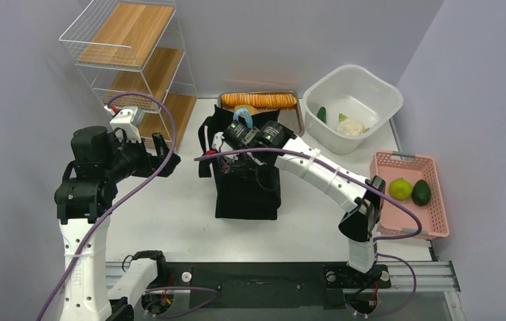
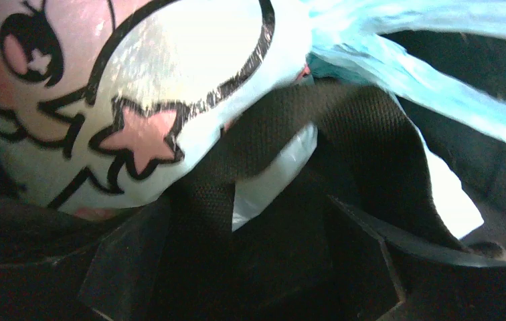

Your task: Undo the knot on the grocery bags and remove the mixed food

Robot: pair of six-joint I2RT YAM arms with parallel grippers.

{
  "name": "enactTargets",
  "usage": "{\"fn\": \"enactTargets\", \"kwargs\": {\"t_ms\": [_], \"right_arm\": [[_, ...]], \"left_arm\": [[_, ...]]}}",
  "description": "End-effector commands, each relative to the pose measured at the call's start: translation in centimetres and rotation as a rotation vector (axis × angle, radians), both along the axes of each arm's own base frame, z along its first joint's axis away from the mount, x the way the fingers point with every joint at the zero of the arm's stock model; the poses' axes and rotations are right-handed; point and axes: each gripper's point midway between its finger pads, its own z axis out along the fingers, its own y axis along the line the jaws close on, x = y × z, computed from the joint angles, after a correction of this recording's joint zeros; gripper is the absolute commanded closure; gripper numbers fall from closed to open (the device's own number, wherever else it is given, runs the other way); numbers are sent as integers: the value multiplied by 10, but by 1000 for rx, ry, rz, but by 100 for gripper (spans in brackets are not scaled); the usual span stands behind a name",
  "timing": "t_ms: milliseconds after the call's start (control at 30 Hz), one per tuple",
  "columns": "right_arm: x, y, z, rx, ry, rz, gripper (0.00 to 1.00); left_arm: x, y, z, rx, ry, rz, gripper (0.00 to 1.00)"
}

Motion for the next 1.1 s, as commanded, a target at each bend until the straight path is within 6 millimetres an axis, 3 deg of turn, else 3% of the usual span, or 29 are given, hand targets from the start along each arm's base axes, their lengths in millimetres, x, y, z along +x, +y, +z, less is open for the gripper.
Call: {"fn": "enactTargets", "kwargs": {"t_ms": [0, 100, 167, 267, 333, 567, 633, 733, 900, 1000, 1067], "right_arm": [[9, -18, -35, -131, 60, -38, 20], [19, -19, -38, -166, 41, -40, 24], [24, -17, -38, -179, 23, -32, 31], [30, -12, -26, -147, -25, -37, 61], [30, -8, -7, -78, -51, -43, 72], [21, -15, 63, 255, -82, -109, 81], [20, -25, 83, 359, -90, -140, 90], [28, -40, 101, 480, -94, -202, 99], [21, -46, 141, 767, -29, -226, 100], [24, -60, 151, 845, -22, -258, 100], [18, -57, 153, 845, -26, -228, 99]], "left_arm": [[-3, 2, 4, 15, -21, 9, 5], [-4, 3, 3, 17, -17, 14, 5], [-4, 4, 1, 18, -14, 17, 5], [-4, 5, -1, 26, -8, 22, 6], [-4, 6, -2, 33, -3, 24, 6], [-3, 5, -8, 23, 14, 22, 6], [-2, 4, -10, 16, 19, 21, 7], [2, 3, -12, 9, 25, 20, 7], [9, 3, -16, 7, 40, 18, 7], [12, 3, -17, 13, 43, 11, 7], [15, 2, -19, 18, 44, -1, 7]]}}
